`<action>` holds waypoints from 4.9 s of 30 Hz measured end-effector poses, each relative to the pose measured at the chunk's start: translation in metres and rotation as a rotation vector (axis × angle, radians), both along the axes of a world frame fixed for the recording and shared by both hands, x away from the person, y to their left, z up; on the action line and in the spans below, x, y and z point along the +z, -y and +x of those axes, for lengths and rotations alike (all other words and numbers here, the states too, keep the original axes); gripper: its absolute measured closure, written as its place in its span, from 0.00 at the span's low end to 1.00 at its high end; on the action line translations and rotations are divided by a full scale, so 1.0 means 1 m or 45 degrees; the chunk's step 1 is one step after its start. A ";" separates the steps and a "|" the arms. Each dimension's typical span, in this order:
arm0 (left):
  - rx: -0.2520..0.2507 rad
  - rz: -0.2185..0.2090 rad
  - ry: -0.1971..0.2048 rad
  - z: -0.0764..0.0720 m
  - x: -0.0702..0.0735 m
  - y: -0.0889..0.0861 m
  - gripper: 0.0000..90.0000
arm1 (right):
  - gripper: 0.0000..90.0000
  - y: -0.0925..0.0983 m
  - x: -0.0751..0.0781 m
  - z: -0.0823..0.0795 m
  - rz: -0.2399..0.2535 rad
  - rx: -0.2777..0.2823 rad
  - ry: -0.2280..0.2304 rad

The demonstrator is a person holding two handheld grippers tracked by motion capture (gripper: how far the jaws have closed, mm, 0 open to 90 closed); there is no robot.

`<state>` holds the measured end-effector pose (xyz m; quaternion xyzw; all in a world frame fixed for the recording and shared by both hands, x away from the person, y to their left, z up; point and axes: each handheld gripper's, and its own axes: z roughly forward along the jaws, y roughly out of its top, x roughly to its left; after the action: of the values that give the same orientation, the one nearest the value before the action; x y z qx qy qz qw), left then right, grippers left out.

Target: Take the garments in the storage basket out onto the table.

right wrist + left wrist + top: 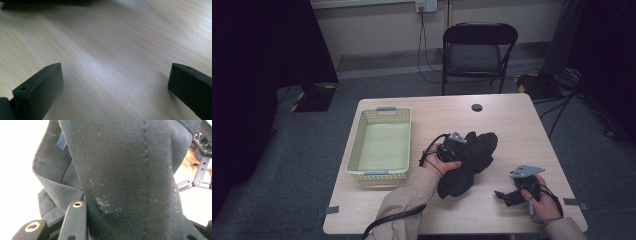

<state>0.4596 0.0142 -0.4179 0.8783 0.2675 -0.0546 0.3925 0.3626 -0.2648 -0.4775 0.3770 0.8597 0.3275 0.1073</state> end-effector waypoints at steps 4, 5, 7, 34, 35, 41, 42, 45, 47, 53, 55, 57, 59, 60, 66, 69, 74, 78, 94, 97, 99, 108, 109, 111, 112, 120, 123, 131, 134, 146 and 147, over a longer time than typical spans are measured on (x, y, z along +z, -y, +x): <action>0.012 0.011 -0.007 0.000 -0.002 -0.001 0.67 | 0.00 0.000 0.000 0.000 0.000 0.000 -0.001; 0.012 0.014 -0.008 0.000 -0.003 -0.001 0.67 | 0.00 0.000 0.000 0.000 0.000 0.000 0.000; 0.013 0.017 -0.010 0.000 -0.004 -0.001 0.66 | 0.00 0.000 0.000 0.000 0.000 0.000 -0.001; 0.025 0.026 -0.047 0.000 -0.012 0.001 0.60 | 0.00 0.000 0.000 0.000 0.000 0.000 0.000; 0.027 0.025 -0.049 0.000 -0.013 0.001 0.60 | 0.00 0.000 0.000 0.000 0.000 0.000 0.000; 0.032 0.027 -0.057 0.000 -0.013 0.002 0.58 | 0.00 0.000 0.000 0.000 0.000 0.000 -0.001; 0.031 0.029 -0.059 0.000 -0.013 0.002 0.57 | 0.00 0.000 0.000 0.000 0.000 0.000 0.000; 0.030 0.033 -0.063 0.000 -0.014 0.002 0.56 | 0.00 0.000 0.000 0.000 0.000 0.000 0.000; 0.026 0.033 -0.065 0.000 -0.014 0.003 0.55 | 0.00 0.000 0.000 0.000 0.000 0.000 0.000; 0.023 0.034 -0.070 0.000 -0.016 0.003 0.52 | 0.00 0.000 0.000 0.000 0.000 0.000 0.000; 0.030 0.037 -0.074 0.000 -0.016 0.002 0.49 | 0.00 0.000 0.000 0.000 0.000 0.000 0.000; 0.035 0.035 -0.074 -0.001 -0.016 0.002 0.48 | 0.00 0.000 0.000 0.000 0.000 0.000 -0.001; 0.041 0.033 -0.075 -0.001 -0.017 0.001 0.45 | 0.00 0.000 0.000 0.000 0.000 0.000 0.000; 0.040 0.030 -0.080 -0.001 -0.017 0.001 0.43 | 0.00 0.000 0.000 0.000 0.000 0.000 -0.001; 0.030 0.043 -0.077 -0.003 -0.017 0.001 0.37 | 0.00 0.000 0.000 0.000 0.000 0.000 0.000; 0.028 0.044 -0.079 -0.003 -0.017 0.001 0.33 | 0.00 0.000 0.000 0.000 0.000 0.000 0.000; 0.027 0.045 -0.086 -0.004 -0.017 0.001 0.29 | 0.00 0.000 0.000 0.000 0.000 0.000 -0.001; 0.035 0.049 -0.089 -0.004 -0.015 0.001 0.25 | 0.00 0.000 0.000 0.000 0.000 0.000 -0.001; 0.025 0.047 -0.086 -0.005 -0.004 -0.001 0.13 | 0.00 0.000 0.000 0.000 0.000 0.000 -0.001; 0.035 0.040 -0.091 -0.005 -0.002 -0.003 0.10 | 0.00 0.000 0.000 0.000 0.000 0.000 -0.001; 0.044 0.034 -0.103 -0.005 -0.002 -0.005 0.06 | 0.00 0.000 0.000 0.000 0.000 0.000 -0.001; 0.036 0.027 -0.103 -0.006 0.001 -0.012 0.03 | 0.00 0.000 0.000 0.000 0.000 0.000 -0.001; 0.034 0.030 -0.094 -0.007 0.002 -0.013 0.03 | 0.00 0.000 0.000 0.000 0.000 0.000 -0.001; 0.034 0.025 -0.093 -0.007 0.002 -0.014 0.03 | 0.00 0.000 0.000 0.000 0.000 0.000 -0.001; 0.033 0.026 -0.092 -0.008 0.003 -0.014 0.03 | 0.00 0.000 0.000 0.000 0.000 0.000 -0.001; 0.009 0.017 -0.078 -0.011 0.007 -0.019 0.03 | 0.00 0.000 0.000 0.000 0.000 0.000 0.000; 0.008 0.009 -0.077 -0.011 0.009 -0.021 0.03 | 0.00 0.000 0.000 0.000 0.000 0.000 -0.001; 0.004 -0.003 -0.081 -0.015 0.011 -0.029 0.03 | 0.00 0.000 0.000 0.000 0.000 0.000 -0.001; -0.006 -0.005 -0.088 -0.016 0.010 -0.032 0.03 | 0.00 0.000 0.000 0.000 0.000 0.000 -0.001; -0.020 -0.018 -0.087 -0.021 0.010 -0.045 0.03 | 0.00 0.000 0.000 0.000 0.000 0.000 -0.001; -0.017 -0.019 -0.089 -0.021 0.010 -0.046 0.03 | 0.00 0.000 0.000 0.000 0.000 0.000 -0.001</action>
<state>0.4382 0.0606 -0.4083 0.8747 0.2747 -0.0899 0.3891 0.3626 -0.2649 -0.4775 0.3772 0.8597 0.3275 0.1069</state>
